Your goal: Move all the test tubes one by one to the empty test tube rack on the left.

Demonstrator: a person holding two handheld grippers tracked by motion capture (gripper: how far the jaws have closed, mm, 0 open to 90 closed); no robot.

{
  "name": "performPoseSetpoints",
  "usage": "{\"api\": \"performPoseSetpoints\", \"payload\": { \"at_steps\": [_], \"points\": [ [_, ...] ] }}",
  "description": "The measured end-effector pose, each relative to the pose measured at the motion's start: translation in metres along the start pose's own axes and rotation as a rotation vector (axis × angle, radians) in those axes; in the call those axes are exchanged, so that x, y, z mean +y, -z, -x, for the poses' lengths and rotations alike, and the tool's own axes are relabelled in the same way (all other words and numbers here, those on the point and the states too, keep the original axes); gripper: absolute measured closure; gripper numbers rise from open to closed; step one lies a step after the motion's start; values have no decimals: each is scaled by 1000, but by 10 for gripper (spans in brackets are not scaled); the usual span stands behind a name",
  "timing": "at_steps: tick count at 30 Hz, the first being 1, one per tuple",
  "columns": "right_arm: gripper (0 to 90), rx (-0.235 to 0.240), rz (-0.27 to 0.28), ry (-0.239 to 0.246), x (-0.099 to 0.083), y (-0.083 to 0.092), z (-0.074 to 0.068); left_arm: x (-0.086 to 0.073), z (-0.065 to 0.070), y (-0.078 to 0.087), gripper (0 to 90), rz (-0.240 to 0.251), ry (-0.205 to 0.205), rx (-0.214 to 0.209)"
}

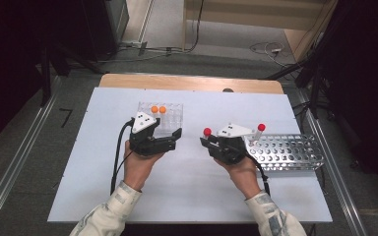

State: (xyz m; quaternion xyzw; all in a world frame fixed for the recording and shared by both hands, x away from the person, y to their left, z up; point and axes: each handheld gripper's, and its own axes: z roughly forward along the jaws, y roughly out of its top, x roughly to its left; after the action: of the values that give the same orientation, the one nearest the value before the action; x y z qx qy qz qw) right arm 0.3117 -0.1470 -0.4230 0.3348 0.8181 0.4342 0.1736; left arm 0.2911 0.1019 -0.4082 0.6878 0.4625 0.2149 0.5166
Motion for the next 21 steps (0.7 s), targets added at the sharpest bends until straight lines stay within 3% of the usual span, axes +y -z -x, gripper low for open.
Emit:
{"api": "performPoseSetpoints", "payload": {
  "at_steps": [8,18,21],
  "points": [
    [711,35,-25,21,7,-30,-19,-4,3,-5,245,-21,-9,-44],
    [711,71,-33,51,14,-47,-39,-8,10,-9,488,-44,-70,-100],
    [711,81,-30,56,16,-49,-41,-9,12,-9,574,-42,-97,-85]
  ]
}}
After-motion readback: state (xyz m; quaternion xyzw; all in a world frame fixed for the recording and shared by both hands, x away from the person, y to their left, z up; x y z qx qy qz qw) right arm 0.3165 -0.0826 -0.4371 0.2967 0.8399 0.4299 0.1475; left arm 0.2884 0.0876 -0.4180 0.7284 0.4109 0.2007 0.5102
